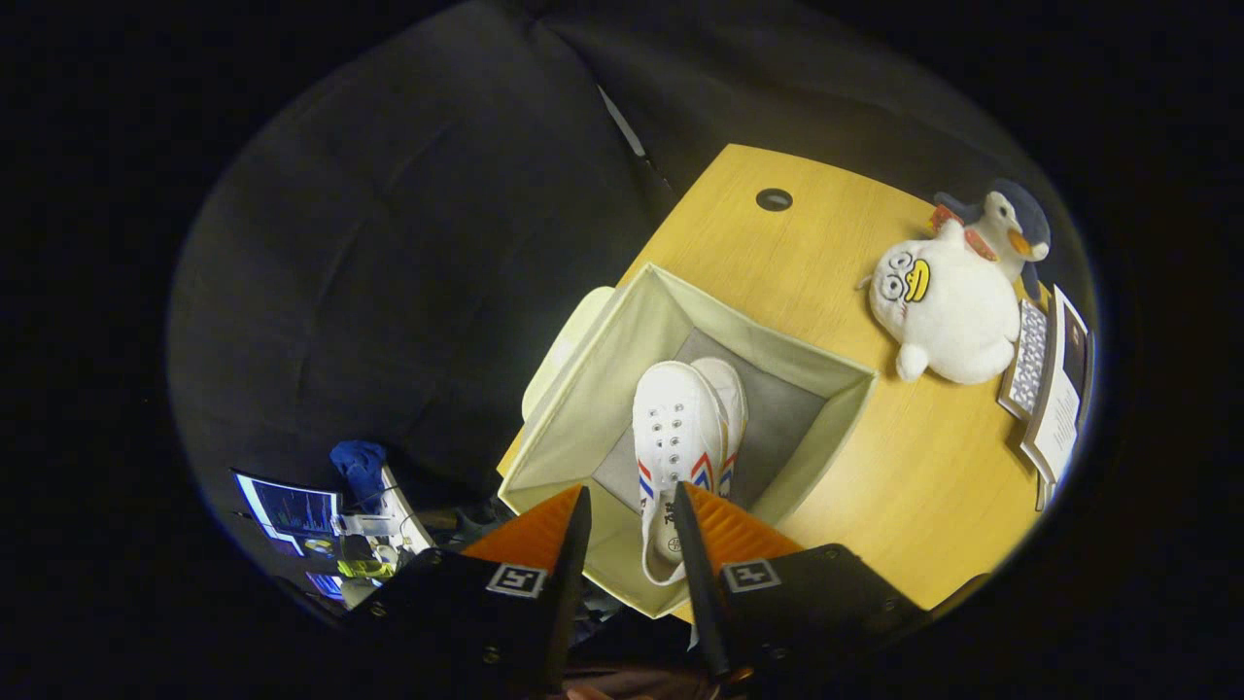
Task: Open the storage box then place both shoes into the box .Put the left shoe in first, then the right shoe, with the right side of both shoes facing outward in a uniform manner.
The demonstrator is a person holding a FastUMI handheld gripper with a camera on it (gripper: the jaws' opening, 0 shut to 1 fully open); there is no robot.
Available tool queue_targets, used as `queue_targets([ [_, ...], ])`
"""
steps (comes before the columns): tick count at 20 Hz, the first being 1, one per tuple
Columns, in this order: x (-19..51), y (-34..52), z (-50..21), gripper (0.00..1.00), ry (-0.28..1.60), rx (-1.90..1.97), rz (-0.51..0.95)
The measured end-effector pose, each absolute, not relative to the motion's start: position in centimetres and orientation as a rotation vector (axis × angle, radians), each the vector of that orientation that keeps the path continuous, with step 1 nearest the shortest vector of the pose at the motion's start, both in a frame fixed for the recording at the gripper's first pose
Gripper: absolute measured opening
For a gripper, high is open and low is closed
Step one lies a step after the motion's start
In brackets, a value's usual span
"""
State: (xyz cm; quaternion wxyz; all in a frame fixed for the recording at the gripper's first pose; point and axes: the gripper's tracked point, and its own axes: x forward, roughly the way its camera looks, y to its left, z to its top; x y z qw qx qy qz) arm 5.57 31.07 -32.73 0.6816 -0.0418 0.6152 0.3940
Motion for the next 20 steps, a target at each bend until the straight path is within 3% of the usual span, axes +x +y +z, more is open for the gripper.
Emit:
queue_targets([
  [1,6.1,30.6,-32.1,0.59,1.353,-0.101,0.886],
  [5,6.7,28.1,-29.4,0.61,1.283,-0.082,0.879],
  [7,7.1,26.2,-28.0,0.82,1.249,-0.066,0.864],
  [9,7.4,23.8,-26.9,0.83,1.207,-0.043,0.838],
  [12,8.0,19.7,-24.4,0.96,1.097,-0.011,0.783],
  [20,8.8,6.1,-17.0,0.97,0.625,0.063,0.528],
])
